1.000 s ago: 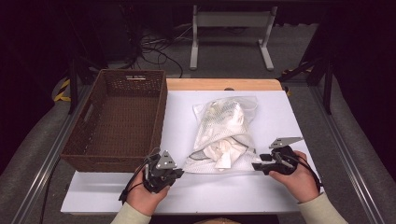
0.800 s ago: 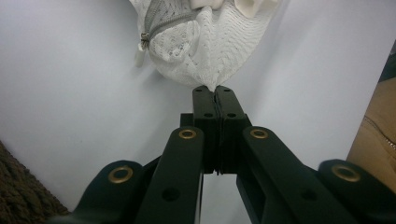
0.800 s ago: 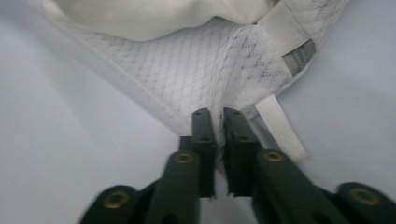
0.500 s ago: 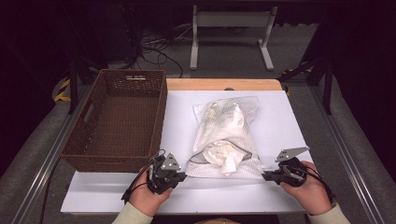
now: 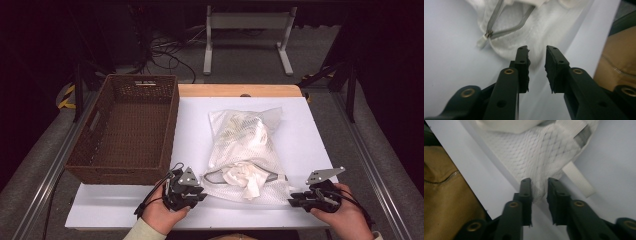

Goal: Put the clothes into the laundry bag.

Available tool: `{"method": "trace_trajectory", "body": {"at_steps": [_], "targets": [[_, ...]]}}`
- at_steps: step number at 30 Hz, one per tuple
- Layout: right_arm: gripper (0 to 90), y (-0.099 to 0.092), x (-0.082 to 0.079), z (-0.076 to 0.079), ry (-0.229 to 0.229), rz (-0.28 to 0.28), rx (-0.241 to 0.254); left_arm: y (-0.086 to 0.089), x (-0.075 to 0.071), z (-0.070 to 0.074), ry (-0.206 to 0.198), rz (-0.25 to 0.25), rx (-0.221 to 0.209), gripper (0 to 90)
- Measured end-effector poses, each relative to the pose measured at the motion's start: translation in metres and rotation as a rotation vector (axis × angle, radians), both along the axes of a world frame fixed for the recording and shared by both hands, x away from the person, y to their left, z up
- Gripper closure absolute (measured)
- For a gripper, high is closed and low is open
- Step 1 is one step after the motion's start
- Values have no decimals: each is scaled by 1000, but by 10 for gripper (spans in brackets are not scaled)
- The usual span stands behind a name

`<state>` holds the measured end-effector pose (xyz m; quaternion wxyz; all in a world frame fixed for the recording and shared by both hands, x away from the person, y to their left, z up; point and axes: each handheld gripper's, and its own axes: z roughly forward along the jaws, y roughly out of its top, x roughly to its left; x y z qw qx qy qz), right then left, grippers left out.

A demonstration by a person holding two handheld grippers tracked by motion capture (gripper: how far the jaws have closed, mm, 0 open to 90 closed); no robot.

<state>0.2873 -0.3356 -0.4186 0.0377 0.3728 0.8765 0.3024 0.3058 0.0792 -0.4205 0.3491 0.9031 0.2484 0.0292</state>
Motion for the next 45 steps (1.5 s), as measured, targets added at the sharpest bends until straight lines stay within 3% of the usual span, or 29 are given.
{"method": "trace_trajectory", "body": {"at_steps": [1, 2, 3, 9, 12, 18, 23, 26, 30, 33, 36, 40, 45], "targets": [[619, -1, 0, 4, -15, -11, 14, 0, -2, 6, 0, -2, -42, 688], [592, -2, 0, 7, -28, -25, 24, 0, -2, 6, 0, -2, -42, 674], [564, -3, 1, 13, -56, -34, 34, 0, -5, 12, -9, -8, -77, 661], [483, 8, 15, 26, -169, -37, 70, -13, -2, 15, -22, -21, -110, 580], [464, 14, 23, 24, -171, -34, 72, -19, 2, 15, -18, -33, -115, 576], [322, 36, 45, 16, -216, -10, 59, -38, 3, 15, -28, -80, -126, 550], [318, 48, 57, 12, -217, -7, 52, -52, 3, 15, -17, -108, -129, 512], [379, 52, 64, 10, -211, -16, 53, -59, 4, 14, -15, -129, -125, 499], [680, 51, 66, 13, -222, -7, 44, -69, 4, 12, -10, -133, -131, 473], [833, 49, 63, 18, -229, 8, 61, -77, 4, 11, -8, -151, -133, 451], [868, 47, 61, 22, -238, 10, 66, -86, 2, 12, -1, -183, -135, 503], [876, 45, 58, 25, -239, 10, 72, -100, 1, 11, -38, -205, -101, 500], [876, 44, 57, 26, -233, 11, 76, -114, 8, 3, -81, -192, -48, 463]]}}
